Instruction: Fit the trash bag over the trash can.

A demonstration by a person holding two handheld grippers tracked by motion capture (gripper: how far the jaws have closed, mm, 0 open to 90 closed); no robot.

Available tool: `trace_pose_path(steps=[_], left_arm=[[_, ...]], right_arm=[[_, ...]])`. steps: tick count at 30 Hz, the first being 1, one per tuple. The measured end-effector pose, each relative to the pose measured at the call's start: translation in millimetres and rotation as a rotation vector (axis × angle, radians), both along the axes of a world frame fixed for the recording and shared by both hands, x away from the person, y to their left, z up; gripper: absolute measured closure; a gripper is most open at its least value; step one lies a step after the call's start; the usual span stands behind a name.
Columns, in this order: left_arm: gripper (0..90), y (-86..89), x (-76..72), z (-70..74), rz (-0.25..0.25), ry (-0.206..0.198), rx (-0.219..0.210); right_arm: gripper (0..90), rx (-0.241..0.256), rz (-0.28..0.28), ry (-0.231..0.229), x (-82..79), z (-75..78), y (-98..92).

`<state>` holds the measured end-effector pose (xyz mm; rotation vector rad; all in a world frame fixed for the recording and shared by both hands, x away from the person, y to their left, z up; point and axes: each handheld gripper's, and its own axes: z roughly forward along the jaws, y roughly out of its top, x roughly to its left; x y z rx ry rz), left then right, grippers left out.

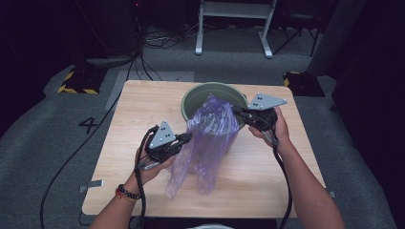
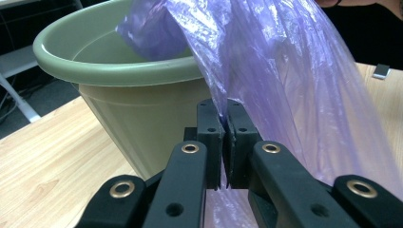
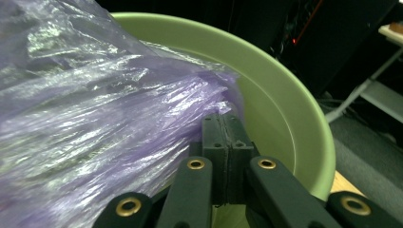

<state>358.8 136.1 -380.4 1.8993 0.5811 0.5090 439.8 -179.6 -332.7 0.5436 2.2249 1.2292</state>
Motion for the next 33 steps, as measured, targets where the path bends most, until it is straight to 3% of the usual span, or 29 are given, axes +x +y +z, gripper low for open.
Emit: trace_pose_path(steps=[4, 12, 14, 17, 20, 28, 29, 33], left_arm=[[86.8, -0.1, 2.8, 0.9, 0.014, 0.004, -0.004], [89.2, -2.3, 4.3, -1.8, 0.021, 0.008, 0.0], [89.3, -3.5, 4.3, -1.9, 0.018, 0.008, 0.009], [89.3, -5.8, 5.0, -2.4, 0.015, 0.008, 0.012], [89.3, -8.3, 5.3, -2.8, 0.011, 0.01, 0.012], [89.4, -9.3, 5.0, -3.1, 0.002, 0.011, 0.014], [89.3, -9.0, 4.8, -3.1, -0.002, 0.01, 0.012], [89.3, -8.6, 4.0, -3.4, -0.003, 0.01, 0.008]], right_arm=[[77.6, -0.026, -0.041, 0.022, 6.0, -0.5, 6.2], [49.4, 0.069, -0.001, -0.028, -8.3, 2.2, -10.7], [49.2, 0.106, 0.038, -0.053, -20.7, 3.8, -19.2], [49.0, 0.112, 0.074, -0.06, -28.6, 4.4, -20.3], [49.0, 0.126, 0.158, -0.064, -44.7, 2.5, -17.1], [46.7, 0.113, 0.233, -0.078, -60.6, -8.5, -8.1], [47.6, 0.111, 0.246, -0.079, -61.6, -10.0, -7.1], [66.9, 0.075, 0.236, -0.104, -63.0, -15.4, -1.2]])
